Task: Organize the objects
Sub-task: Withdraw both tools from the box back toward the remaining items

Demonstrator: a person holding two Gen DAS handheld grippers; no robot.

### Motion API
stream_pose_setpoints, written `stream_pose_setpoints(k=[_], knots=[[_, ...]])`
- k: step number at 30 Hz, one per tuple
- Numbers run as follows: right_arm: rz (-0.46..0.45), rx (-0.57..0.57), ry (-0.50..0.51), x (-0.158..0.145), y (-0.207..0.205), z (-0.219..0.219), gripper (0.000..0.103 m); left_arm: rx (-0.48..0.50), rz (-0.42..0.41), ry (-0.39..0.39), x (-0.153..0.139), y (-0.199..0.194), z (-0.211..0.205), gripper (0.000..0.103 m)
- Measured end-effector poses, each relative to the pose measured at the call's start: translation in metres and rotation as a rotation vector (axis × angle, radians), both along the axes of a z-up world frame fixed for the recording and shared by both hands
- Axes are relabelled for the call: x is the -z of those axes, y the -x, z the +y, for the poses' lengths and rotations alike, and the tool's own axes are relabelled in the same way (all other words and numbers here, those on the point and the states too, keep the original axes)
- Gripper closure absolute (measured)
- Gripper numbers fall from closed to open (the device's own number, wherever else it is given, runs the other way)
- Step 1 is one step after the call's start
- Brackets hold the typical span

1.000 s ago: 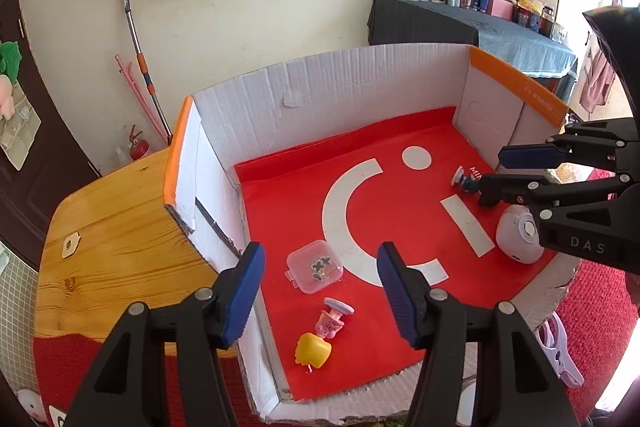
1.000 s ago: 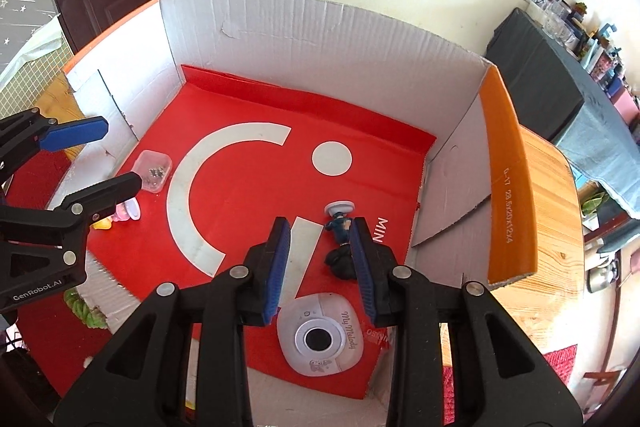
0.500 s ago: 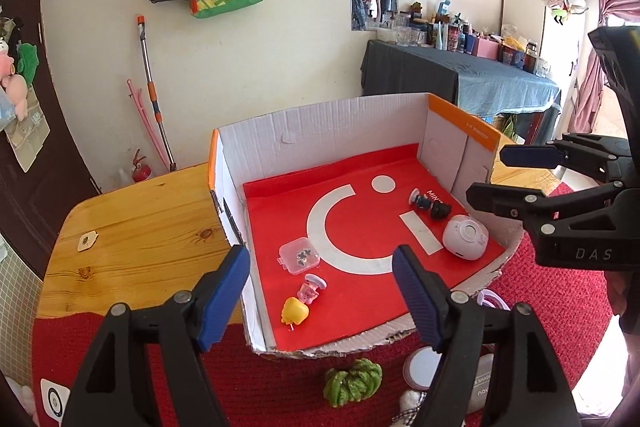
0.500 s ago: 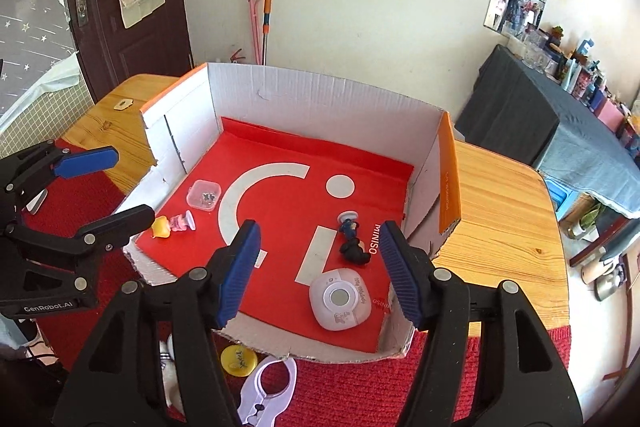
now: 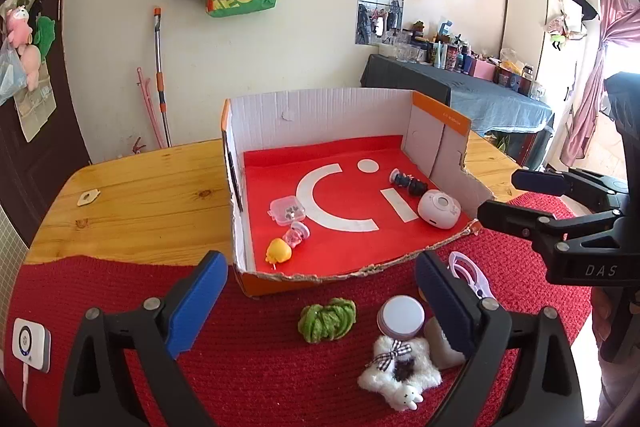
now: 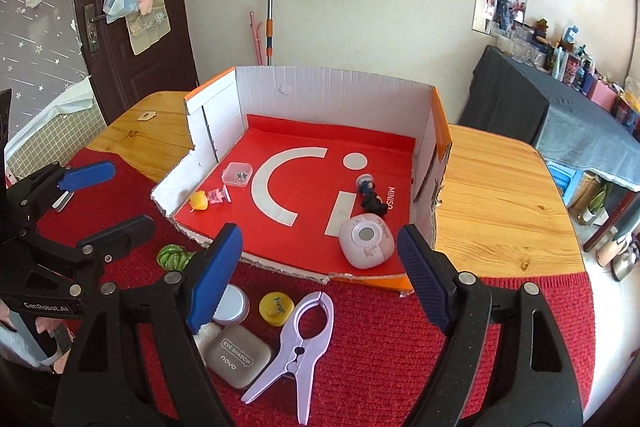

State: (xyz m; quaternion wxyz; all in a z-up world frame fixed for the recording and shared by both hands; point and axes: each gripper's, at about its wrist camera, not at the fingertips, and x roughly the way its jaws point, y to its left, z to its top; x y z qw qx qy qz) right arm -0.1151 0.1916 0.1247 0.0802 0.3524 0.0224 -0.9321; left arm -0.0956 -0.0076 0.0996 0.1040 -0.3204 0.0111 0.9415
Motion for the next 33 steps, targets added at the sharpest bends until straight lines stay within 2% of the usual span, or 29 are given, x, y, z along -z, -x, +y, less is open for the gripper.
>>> stream_pose_setpoints(k=[6,9,14,21,24,28,33], knots=[[-0.009,0.03,0.02,0.018,-0.016,0.003,0.023,-0.008,-0.043,-0.028,0.023,-0.009,-0.001,0.002],[-0.015,0.059,0.024,0.031,-0.024,0.007,0.019,-0.004,-0.078,-0.039,0.038,-0.012,0.001,0.002],[-0.074,0.084,0.051,0.058,-0.03,0.013,0.019,0.019,-0.149,-0.058,0.06,-0.015,0.004,0.002],[-0.133,0.085,0.073,0.078,-0.034,0.015,0.019,0.053,-0.183,-0.078,0.065,-0.016,0.008,0.002],[-0.144,0.085,0.068,0.081,-0.036,0.014,0.019,0.082,-0.191,-0.057,0.066,-0.019,0.013,0.002],[-0.165,0.092,0.113,0.083,-0.041,0.019,0.019,0.115,-0.207,-0.045,0.069,-0.021,0.018,0.002],[-0.174,0.103,0.134,0.085,-0.045,0.024,0.016,0.11,-0.226,-0.019,0.076,-0.019,0.021,0.002]])
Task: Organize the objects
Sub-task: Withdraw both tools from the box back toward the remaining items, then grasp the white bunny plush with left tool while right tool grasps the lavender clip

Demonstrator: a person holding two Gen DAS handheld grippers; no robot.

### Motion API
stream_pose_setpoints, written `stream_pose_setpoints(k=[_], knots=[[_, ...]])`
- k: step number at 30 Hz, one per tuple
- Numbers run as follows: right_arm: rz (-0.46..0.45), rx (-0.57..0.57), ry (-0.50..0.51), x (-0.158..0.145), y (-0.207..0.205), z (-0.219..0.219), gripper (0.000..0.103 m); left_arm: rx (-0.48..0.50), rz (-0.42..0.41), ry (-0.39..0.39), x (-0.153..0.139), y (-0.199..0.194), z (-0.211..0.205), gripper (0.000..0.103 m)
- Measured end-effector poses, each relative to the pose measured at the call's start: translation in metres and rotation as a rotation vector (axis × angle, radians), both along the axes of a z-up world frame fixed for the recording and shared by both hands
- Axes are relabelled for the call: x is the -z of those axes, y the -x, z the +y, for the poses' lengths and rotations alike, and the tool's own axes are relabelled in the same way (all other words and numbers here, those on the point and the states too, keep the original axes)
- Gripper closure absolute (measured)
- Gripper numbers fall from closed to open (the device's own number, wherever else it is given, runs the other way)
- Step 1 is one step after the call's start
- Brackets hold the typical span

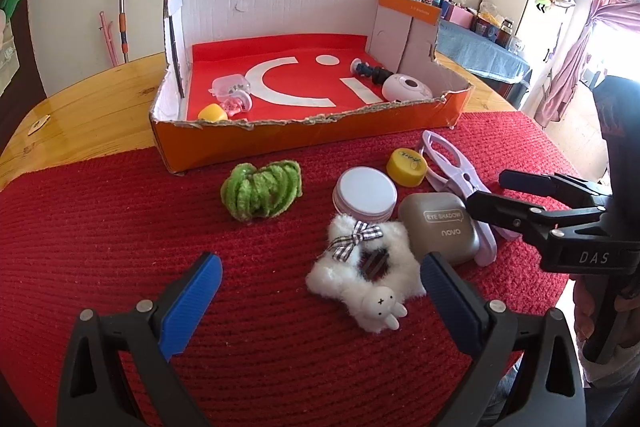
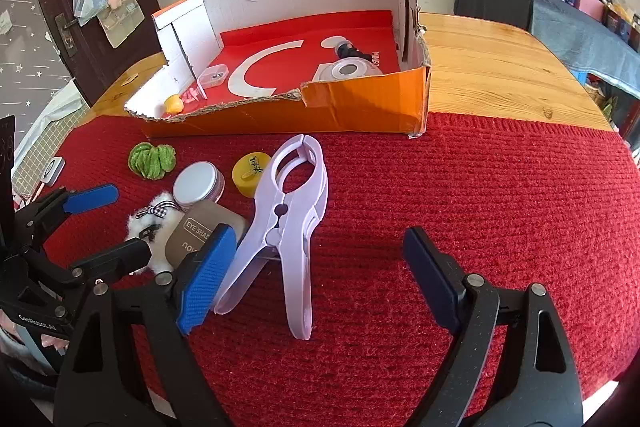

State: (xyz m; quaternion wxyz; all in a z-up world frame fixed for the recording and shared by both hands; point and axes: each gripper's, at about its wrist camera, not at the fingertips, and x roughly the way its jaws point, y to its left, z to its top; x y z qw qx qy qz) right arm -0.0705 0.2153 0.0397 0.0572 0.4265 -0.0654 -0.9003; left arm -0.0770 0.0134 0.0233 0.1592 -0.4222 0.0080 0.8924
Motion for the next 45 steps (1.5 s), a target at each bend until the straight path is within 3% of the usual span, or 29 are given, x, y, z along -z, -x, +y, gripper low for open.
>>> stream_pose_setpoints(k=[9,14,19,23,30,36,38,40,42,44,45], knots=[[-0.001,0.039,-0.032,-0.004,-0.009,0.02,0.016,-0.032,0.006,0.034,-0.001,0.0,-0.02,0.002],[0.012,0.042,-0.041,-0.009,-0.01,0.026,0.016,0.02,0.003,0.005,-0.006,-0.005,-0.013,0.002],[0.012,0.016,-0.051,-0.009,-0.004,0.02,0.016,0.055,-0.003,0.05,0.002,-0.002,0.009,0.002],[0.003,0.003,-0.049,-0.005,0.0,0.017,0.016,0.026,0.012,0.113,0.006,0.001,0.008,0.002],[-0.003,-0.014,-0.06,-0.002,0.003,0.014,0.016,-0.028,-0.008,0.072,0.002,0.004,-0.026,0.002],[0.005,-0.069,-0.095,0.0,0.009,0.005,0.017,-0.008,0.0,0.071,0.004,0.004,-0.017,0.009],[0.006,-0.088,-0.122,0.001,0.011,0.001,0.023,-0.001,0.004,0.067,0.004,0.006,-0.014,0.012],[0.002,-0.1,-0.143,0.002,0.014,-0.002,0.038,0.009,0.006,0.056,0.003,0.008,-0.012,0.02],[0.012,-0.112,-0.165,0.003,0.015,-0.004,0.043,0.02,0.009,0.052,0.003,0.009,-0.01,0.025],[0.021,-0.133,-0.151,0.003,0.014,-0.005,0.053,0.031,0.019,0.051,0.002,0.008,-0.008,0.038],[0.028,-0.143,-0.146,0.003,0.014,-0.006,0.063,0.034,0.021,0.049,0.001,0.008,-0.008,0.047]])
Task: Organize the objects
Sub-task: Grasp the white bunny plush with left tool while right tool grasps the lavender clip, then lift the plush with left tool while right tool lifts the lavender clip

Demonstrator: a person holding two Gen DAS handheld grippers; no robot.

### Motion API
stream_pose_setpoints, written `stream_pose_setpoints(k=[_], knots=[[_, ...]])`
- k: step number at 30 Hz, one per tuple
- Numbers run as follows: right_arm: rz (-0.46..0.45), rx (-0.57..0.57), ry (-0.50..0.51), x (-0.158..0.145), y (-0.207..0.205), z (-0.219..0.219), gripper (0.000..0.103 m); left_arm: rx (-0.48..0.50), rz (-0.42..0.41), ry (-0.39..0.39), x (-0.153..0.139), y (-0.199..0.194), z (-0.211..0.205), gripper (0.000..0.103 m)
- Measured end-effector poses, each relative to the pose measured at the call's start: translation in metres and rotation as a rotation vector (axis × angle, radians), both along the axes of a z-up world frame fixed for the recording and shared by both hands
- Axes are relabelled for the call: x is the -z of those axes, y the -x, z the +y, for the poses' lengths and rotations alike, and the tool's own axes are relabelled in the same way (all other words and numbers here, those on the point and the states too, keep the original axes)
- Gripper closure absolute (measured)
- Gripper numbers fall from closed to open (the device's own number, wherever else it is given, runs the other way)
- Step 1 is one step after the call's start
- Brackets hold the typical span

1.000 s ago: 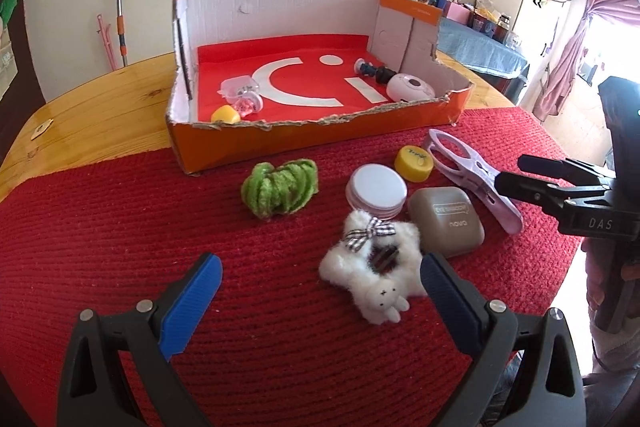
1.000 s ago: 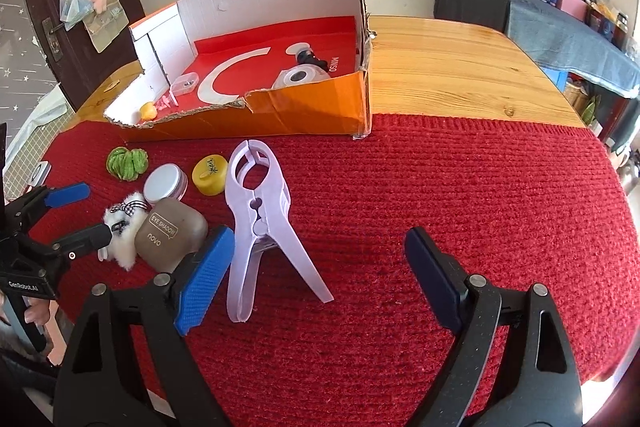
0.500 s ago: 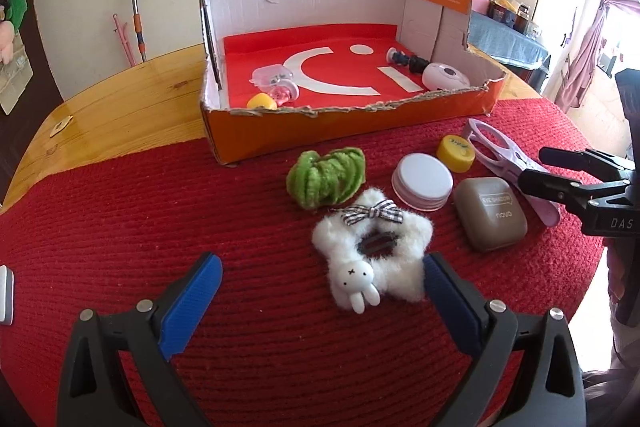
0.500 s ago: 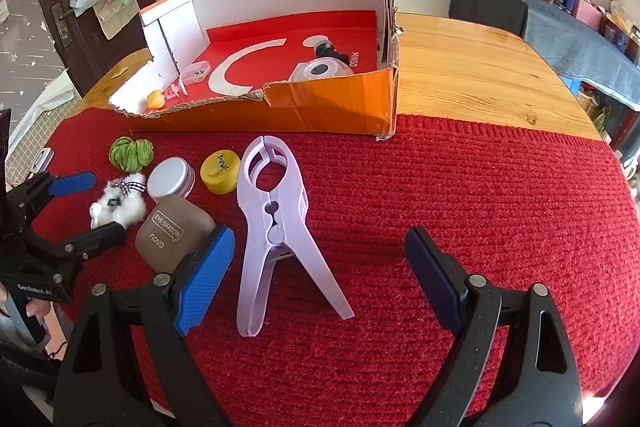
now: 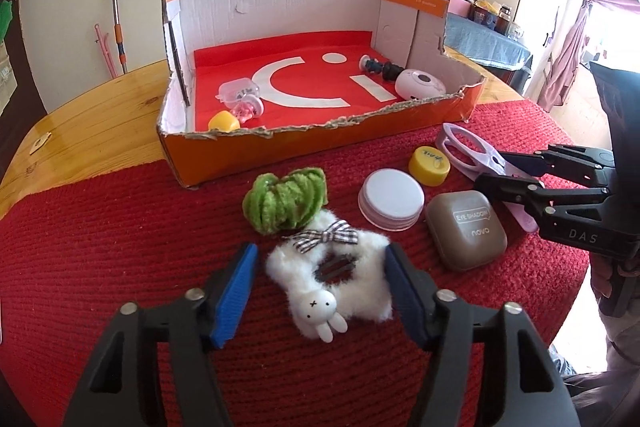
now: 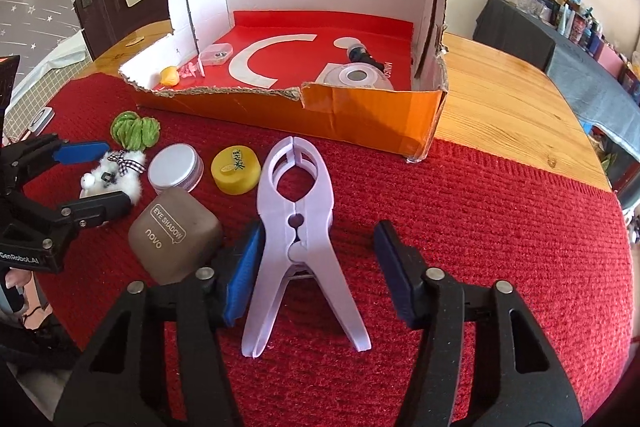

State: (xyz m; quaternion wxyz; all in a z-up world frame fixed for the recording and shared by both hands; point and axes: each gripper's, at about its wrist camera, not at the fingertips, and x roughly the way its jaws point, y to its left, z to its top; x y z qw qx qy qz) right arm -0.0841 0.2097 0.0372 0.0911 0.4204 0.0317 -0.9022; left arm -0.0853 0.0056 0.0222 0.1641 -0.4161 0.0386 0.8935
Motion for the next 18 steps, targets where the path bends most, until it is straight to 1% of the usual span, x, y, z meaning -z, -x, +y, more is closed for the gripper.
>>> stream_pose_setpoints(k=[1,6,10,13,16,18], knots=[[0.007,-0.009,0.004,0.0,-0.001,-0.001,0.066,0.001,-0.003,-0.006,-0.001,0.0,0.0,0.047],[0.019,-0.016,0.04,-0.002,-0.004,0.003,0.067,-0.002,-0.007,-0.04,-0.006,-0.002,-0.004,0.048],[0.043,-0.017,0.07,-0.012,-0.009,0.005,0.067,0.006,0.017,-0.049,-0.015,-0.009,-0.005,0.048],[0.052,-0.026,0.068,-0.016,-0.01,0.003,0.068,0.014,0.031,-0.044,-0.02,-0.011,-0.002,0.048],[0.041,-0.027,0.036,-0.01,-0.007,-0.001,0.068,0.022,0.03,-0.044,-0.019,-0.011,-0.001,0.048],[0.03,-0.028,0.033,-0.006,-0.006,-0.002,0.068,0.023,0.024,-0.041,-0.016,-0.01,0.0,0.048]])
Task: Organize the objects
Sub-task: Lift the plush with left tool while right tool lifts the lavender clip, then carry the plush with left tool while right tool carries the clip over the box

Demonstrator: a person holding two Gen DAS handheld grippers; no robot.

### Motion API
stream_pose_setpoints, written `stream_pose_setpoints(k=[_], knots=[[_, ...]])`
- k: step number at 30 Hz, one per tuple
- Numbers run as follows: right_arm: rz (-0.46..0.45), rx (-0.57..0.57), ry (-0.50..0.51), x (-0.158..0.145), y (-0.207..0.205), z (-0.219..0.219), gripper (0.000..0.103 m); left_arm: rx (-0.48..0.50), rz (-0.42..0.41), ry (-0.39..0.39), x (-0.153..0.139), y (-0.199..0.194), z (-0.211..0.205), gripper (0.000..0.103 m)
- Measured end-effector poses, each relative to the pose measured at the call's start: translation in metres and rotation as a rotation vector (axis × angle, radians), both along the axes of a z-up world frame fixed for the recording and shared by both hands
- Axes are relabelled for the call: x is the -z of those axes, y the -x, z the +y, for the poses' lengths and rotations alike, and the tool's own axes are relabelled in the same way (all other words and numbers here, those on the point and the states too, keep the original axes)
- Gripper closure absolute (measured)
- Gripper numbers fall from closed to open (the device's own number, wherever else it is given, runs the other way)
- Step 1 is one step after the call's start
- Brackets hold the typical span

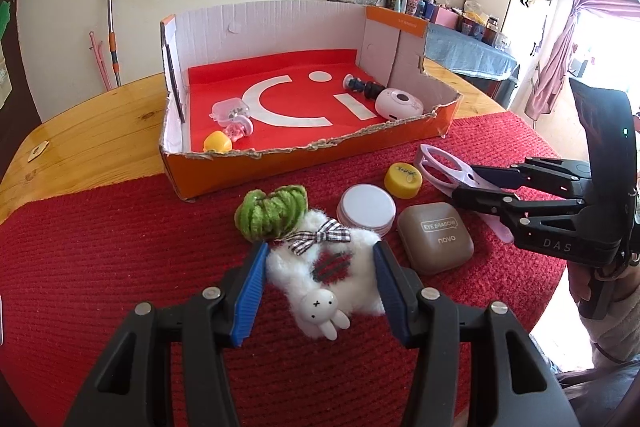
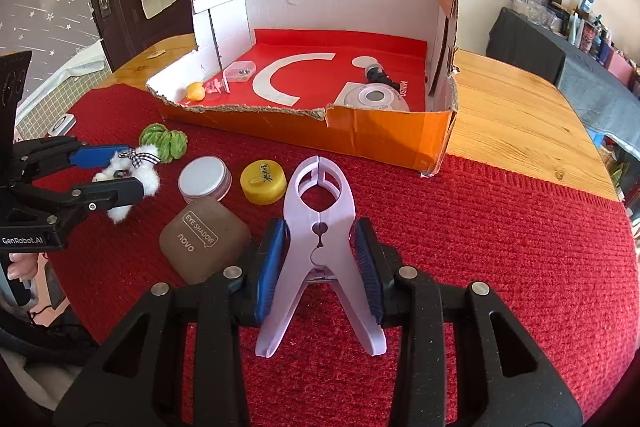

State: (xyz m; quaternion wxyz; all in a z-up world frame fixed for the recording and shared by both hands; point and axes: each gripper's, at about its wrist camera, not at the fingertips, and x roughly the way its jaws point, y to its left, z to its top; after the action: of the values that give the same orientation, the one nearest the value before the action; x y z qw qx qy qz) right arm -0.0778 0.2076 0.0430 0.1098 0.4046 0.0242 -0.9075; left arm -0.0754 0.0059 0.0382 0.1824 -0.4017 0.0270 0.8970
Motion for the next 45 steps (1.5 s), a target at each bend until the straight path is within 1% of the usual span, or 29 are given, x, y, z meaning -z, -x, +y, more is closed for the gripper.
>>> stream_pose_setpoints(k=[6,8,10,13,15,17,18,20,25,27,32,36,39,41,45], knots=[[-0.009,0.002,-0.008,0.003,0.005,-0.001,0.068,-0.013,-0.035,0.012,0.013,0.003,-0.002,0.048],[-0.024,-0.003,-0.003,0.005,0.009,0.0,0.067,-0.015,-0.03,0.015,0.014,0.003,-0.002,0.048],[-0.021,-0.005,-0.016,0.006,0.011,-0.002,0.066,-0.013,-0.028,0.019,0.014,0.003,-0.001,0.047],[-0.005,0.001,-0.013,0.007,0.013,-0.003,0.069,-0.015,-0.023,0.024,0.014,0.002,0.0,0.048],[-0.003,0.002,-0.004,0.007,0.012,-0.002,0.069,-0.009,-0.007,0.024,0.009,0.0,0.0,0.048],[-0.002,-0.008,0.029,0.003,0.009,-0.001,0.069,-0.001,0.019,0.021,0.0,-0.004,0.0,0.048],[0.004,-0.016,0.049,0.0,0.007,-0.001,0.069,0.004,0.031,0.015,-0.005,-0.005,0.0,0.048],[0.022,-0.015,0.057,-0.007,0.003,-0.001,0.069,0.011,0.047,-0.003,-0.013,-0.006,-0.001,0.048],[0.045,-0.029,0.089,-0.021,-0.001,-0.004,0.069,0.015,0.065,-0.024,-0.024,-0.004,-0.002,0.048],[0.046,-0.045,0.12,-0.028,-0.002,-0.005,0.069,0.015,0.072,-0.037,-0.03,-0.001,-0.004,0.048],[0.077,-0.08,0.159,-0.053,-0.001,-0.01,0.069,0.031,0.093,-0.052,-0.048,0.011,-0.006,0.048],[0.091,-0.089,0.194,-0.073,0.021,-0.013,0.069,0.064,0.099,-0.041,-0.06,0.032,-0.001,0.048],[0.078,-0.084,0.214,-0.08,0.049,-0.016,0.069,0.092,0.077,-0.04,-0.063,0.055,0.002,0.048],[0.051,-0.071,0.234,-0.077,0.071,-0.017,0.069,0.117,0.049,-0.041,-0.062,0.07,0.005,0.048],[-0.024,-0.042,0.245,-0.059,0.112,-0.019,0.069,0.157,0.004,-0.024,-0.054,0.095,0.013,0.048]])
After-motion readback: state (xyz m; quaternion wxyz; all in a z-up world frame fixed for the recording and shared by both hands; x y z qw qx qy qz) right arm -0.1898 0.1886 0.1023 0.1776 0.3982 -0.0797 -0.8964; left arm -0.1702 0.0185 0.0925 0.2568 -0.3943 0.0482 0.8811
